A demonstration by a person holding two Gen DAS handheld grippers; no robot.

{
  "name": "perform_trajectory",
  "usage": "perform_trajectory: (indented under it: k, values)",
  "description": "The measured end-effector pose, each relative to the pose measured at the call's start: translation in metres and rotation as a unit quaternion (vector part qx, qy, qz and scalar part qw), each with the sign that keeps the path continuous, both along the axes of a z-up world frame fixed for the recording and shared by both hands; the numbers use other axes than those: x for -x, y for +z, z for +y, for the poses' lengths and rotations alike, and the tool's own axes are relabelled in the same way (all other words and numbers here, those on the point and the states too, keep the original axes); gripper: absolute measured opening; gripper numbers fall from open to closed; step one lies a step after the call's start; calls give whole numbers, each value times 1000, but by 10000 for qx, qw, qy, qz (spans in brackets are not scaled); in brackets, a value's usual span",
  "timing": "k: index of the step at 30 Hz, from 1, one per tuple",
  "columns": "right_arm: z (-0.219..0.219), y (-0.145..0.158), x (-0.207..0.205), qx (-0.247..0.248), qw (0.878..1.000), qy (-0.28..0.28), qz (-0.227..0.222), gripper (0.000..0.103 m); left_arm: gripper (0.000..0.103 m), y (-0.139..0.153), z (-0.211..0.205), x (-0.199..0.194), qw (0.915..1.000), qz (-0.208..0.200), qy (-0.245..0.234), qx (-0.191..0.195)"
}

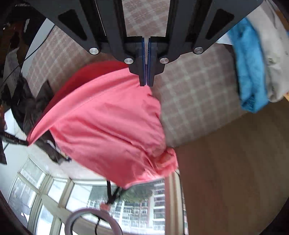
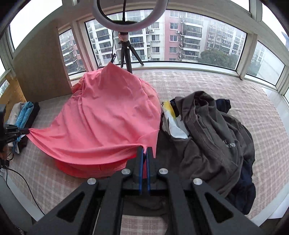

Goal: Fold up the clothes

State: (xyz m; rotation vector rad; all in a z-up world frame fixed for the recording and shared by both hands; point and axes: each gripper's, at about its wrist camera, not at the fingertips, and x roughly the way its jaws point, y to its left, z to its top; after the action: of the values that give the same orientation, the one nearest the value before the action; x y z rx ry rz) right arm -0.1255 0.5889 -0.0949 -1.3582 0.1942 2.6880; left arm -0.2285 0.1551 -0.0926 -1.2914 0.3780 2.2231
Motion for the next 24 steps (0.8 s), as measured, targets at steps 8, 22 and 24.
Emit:
perform_trajectory:
  k: [8,22,24]
  values:
    - [-37,114,-28,-157,9919,672,1069,3,1,132,-76,-77,9905,1275,510,46]
    - [-106,5,-189,143,9865,1599,-308,3,1,-17,-135,-243,9942,-486,915,296]
    - [-112,-17,-201,324,9846,1622,-561,3,1,-42,-134,-256,9926,-719,932,303]
